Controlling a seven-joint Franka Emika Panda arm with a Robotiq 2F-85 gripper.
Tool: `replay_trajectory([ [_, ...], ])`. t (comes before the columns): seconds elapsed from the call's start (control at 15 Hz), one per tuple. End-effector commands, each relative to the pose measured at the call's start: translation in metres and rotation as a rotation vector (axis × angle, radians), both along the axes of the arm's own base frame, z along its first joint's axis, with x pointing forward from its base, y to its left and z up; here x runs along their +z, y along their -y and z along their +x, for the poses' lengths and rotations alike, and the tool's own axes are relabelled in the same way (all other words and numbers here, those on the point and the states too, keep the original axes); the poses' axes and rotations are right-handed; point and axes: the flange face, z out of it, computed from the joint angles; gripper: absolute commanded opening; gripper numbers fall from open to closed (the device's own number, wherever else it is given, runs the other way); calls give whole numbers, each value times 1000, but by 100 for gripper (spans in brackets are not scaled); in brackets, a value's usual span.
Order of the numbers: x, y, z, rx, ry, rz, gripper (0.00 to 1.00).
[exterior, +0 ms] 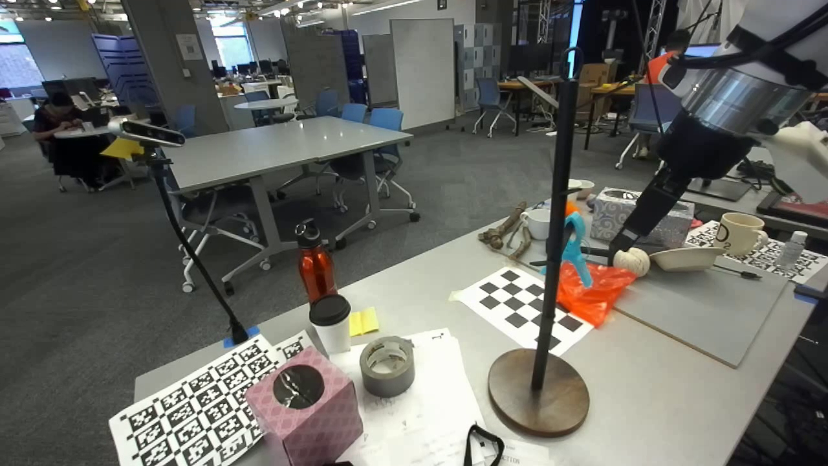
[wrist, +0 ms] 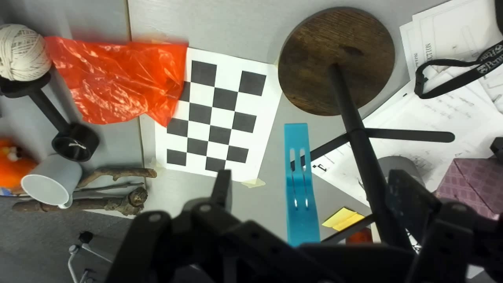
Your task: Remove the blue clip from the upper hook on the wooden stand and place it on the lower hook
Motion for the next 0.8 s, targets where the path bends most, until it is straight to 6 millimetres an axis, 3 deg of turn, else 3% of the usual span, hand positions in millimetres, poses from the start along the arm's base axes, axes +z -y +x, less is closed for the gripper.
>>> replay_trajectory([
  [0.0,4,-1,17,11,44,9,100],
  [0.33,-2,2,27,17,76,42,100],
  [0.73,-26,3,33,47,71,72,100],
])
